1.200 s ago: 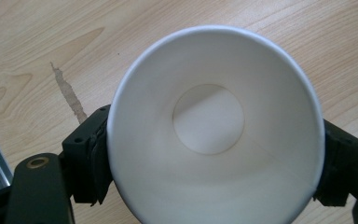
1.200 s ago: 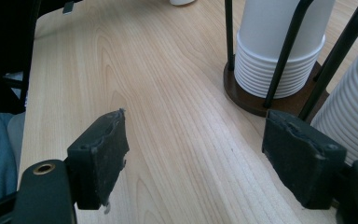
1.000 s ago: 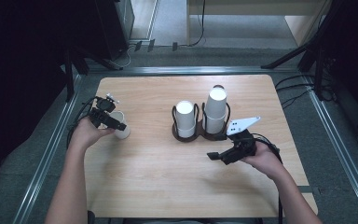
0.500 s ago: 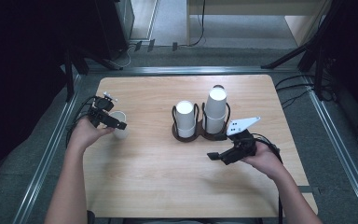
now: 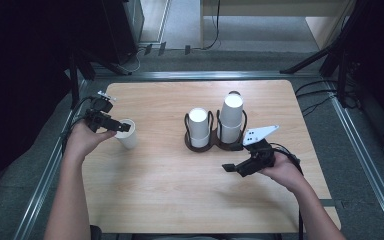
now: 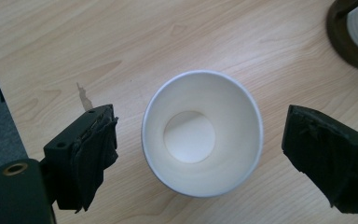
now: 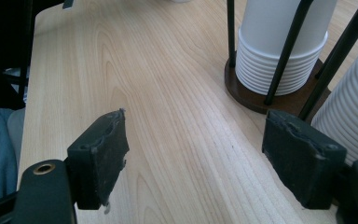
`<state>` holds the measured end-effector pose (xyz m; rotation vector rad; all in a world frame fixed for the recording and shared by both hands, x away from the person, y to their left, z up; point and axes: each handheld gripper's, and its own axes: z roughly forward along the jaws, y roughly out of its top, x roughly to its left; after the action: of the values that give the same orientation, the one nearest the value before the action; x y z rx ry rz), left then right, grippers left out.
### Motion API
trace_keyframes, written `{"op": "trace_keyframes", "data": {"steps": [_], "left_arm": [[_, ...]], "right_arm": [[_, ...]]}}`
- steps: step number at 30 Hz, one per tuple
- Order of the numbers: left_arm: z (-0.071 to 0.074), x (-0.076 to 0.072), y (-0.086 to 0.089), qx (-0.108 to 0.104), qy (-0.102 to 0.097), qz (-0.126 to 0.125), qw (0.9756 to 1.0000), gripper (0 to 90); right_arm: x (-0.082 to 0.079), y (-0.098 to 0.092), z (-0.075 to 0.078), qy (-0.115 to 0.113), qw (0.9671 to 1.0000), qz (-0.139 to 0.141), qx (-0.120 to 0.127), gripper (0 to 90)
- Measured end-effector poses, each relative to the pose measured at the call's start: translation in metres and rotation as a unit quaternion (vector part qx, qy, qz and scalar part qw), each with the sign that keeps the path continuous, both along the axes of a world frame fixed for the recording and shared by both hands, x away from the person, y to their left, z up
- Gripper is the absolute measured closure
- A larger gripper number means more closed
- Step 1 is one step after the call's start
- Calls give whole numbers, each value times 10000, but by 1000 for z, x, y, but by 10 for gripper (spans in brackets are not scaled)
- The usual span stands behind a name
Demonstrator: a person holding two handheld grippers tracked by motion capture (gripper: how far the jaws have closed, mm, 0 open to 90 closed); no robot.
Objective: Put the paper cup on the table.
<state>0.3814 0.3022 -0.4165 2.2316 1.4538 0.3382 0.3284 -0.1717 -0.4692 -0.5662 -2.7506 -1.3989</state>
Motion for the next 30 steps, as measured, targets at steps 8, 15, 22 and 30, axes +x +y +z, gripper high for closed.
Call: {"op": "trace_keyframes", "data": {"steps": [8,15,22,30], "left_arm": [[19,-8,-6,-403,-225,-137,9988,105],[24,-14,-23,-564,-374,-351,9971,114],[23,-19,-40,-736,-507,-641,9939,126],[14,-27,-60,-913,-641,-825,9903,127]], "right_arm": [[0,0,0,1,10000,-6,4,225],[-1,-1,2,-41,10000,-42,49,225],[1,-4,2,-128,9999,-84,24,225],[1,-5,2,-176,9998,-100,48,225]]}}
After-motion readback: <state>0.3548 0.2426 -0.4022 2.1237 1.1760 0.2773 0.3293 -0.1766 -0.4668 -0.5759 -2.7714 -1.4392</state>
